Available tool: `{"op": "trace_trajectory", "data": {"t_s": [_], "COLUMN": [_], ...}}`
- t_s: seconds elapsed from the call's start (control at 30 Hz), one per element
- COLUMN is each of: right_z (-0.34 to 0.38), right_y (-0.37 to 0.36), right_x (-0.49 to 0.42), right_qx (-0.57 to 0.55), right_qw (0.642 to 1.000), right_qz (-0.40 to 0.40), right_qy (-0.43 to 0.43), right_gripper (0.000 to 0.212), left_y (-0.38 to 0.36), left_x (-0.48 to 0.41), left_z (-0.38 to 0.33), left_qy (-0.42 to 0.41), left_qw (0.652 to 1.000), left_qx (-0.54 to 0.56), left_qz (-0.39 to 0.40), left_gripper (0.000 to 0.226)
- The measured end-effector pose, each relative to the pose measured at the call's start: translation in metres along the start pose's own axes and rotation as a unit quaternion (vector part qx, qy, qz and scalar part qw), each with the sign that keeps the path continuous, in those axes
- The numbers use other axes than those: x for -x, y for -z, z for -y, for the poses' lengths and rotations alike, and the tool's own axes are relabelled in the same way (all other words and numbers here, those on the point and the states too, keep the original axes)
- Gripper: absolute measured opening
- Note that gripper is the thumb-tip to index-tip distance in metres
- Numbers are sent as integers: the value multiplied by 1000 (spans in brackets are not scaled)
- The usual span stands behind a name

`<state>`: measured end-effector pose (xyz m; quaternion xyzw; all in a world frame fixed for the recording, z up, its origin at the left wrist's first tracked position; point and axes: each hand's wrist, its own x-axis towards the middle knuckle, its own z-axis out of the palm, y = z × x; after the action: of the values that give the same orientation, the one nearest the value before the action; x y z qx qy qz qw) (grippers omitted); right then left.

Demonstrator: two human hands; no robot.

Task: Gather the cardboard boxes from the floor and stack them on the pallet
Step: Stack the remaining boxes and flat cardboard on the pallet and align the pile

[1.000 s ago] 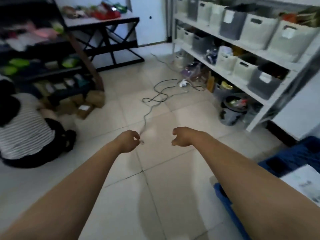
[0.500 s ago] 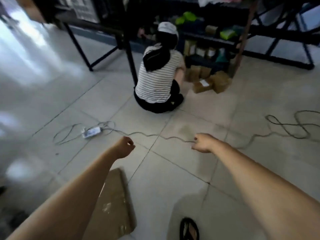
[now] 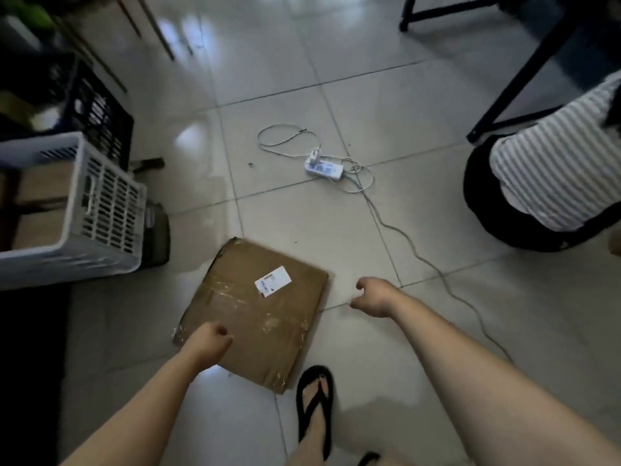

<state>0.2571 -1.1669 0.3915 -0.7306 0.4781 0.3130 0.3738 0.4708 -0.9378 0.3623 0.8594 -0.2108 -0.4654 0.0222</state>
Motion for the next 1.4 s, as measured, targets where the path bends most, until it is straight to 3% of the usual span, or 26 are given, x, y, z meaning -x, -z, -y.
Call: {"op": "trace_trajectory", "data": {"t_s": [0.1, 0.17, 0.23, 0.37, 0.4, 0.5, 0.6, 0.67, 0.77, 0.9, 1.03, 1.1, 1.23, 1.33, 1.4], "right_z": [41, 61, 77, 98, 100, 97, 83, 73, 64, 78, 118, 143, 189, 229, 251], "right_y": [-1, -9, -24, -66, -79, -122, -160, -176, -200, -197, -150, -123, -76, -46, -29], "right_x": [-57, -98, -145, -253, -282, -376, -474, -525, -562, -545, -461, -406, -290, -180, -124], "right_qx": [44, 81, 124, 165, 171, 164, 123, 29, -105, -132, -166, -164, -146, -146, -144], "right_qw": [999, 996, 990, 983, 982, 984, 991, 999, 993, 990, 982, 981, 982, 978, 975], "right_qz": [1, 12, 35, 50, 46, 26, 1, -3, 57, 32, 39, 46, 69, 87, 92], "right_qy": [26, 44, 58, 65, 65, 63, 43, 23, 2, 33, 85, 98, 100, 121, 139], "right_gripper": [46, 46, 49, 67, 73, 88, 103, 111, 111, 79, 70, 84, 114, 73, 60], "left_y": [1, -13, -38, -114, -136, -202, -256, -284, -335, -310, -233, -189, -116, -68, -39], "left_x": [-39, -67, -95, -158, -175, -233, -299, -345, -397, -375, -288, -227, -92, 13, 78], "left_z": [33, 53, 75, 132, 146, 185, 214, 230, 255, 247, 230, 220, 213, 207, 200], "left_qy": [62, 115, 177, 299, 324, 405, 444, 419, 357, 326, 309, 303, 322, 332, 332], "left_qw": [992, 972, 938, 844, 819, 730, 652, 626, 598, 549, 540, 530, 520, 502, 490], "left_qx": [107, 196, 287, 429, 458, 541, 605, 650, 703, 741, 741, 737, 721, 726, 724], "left_qz": [-33, -63, -84, -119, -119, -97, -106, -100, -145, -207, -253, -288, -325, -334, -356], "left_gripper": [9, 23, 28, 15, 22, 73, 92, 102, 118, 104, 96, 83, 78, 81, 78]}}
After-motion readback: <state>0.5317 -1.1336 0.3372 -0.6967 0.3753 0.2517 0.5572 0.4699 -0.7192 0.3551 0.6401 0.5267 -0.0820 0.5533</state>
